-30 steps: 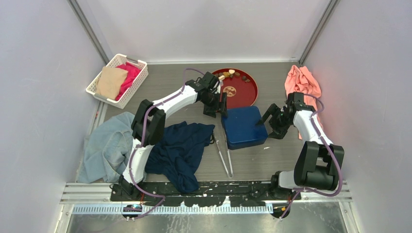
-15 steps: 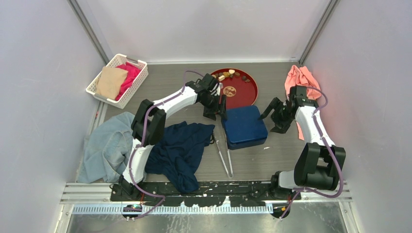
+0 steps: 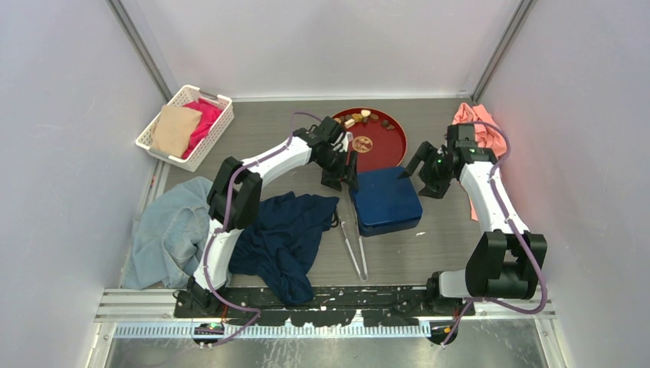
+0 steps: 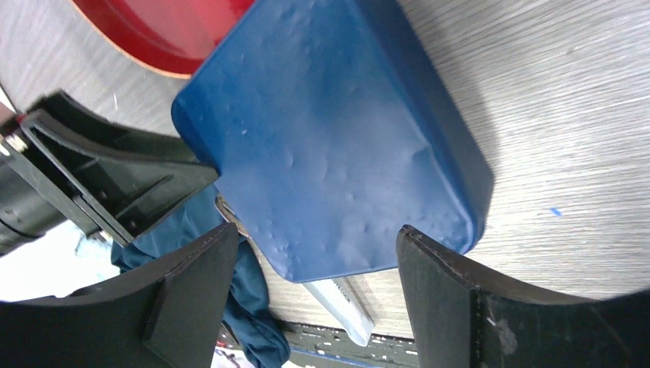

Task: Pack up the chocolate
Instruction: Close the box lid on the packing box.

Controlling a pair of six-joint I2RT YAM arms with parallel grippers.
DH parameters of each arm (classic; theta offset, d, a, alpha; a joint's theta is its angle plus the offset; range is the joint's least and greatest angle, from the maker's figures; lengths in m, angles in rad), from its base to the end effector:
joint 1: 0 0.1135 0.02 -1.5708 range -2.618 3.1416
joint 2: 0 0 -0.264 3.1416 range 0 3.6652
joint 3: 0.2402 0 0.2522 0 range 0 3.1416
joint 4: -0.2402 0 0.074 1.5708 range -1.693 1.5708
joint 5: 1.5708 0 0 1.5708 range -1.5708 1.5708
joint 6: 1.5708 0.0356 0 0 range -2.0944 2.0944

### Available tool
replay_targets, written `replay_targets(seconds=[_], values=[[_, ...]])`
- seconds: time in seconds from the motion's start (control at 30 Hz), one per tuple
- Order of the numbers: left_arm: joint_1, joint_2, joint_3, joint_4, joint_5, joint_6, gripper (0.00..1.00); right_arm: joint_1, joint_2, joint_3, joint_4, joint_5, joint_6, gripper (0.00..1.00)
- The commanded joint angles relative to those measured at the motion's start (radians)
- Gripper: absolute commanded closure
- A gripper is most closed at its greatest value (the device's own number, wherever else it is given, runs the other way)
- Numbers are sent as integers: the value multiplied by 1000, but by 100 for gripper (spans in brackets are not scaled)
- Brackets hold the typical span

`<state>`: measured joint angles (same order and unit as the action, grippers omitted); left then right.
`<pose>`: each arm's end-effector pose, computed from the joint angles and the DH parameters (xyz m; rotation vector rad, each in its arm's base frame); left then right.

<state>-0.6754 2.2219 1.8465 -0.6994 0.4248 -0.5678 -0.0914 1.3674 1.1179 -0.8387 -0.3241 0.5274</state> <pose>0.3659 -0.3119 0.1959 0.3077 2.8285 -0.9170 0.2688 -0.0133 0.2743 0.7144 2.5895 0.5713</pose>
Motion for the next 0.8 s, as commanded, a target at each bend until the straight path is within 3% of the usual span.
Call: replay_targets(seconds=[0.0,0.17,0.33,0.57,0.77], values=[[3,-5,31,-1,40,23,38,73,-20,-35,2,19,13,21],[4,0,47,-2,51,24,38,90,-26,-87,-63,131,3,32],[4,4,63,-11,61,27,38,90,2,-150,-116,147,-1,39],[3,-8,83,-23,66,32,37,91,38,-150,-138,199,-8,41],[4,8,101,-42,76,41,37,91,-6,-39,-144,166,-2,42]])
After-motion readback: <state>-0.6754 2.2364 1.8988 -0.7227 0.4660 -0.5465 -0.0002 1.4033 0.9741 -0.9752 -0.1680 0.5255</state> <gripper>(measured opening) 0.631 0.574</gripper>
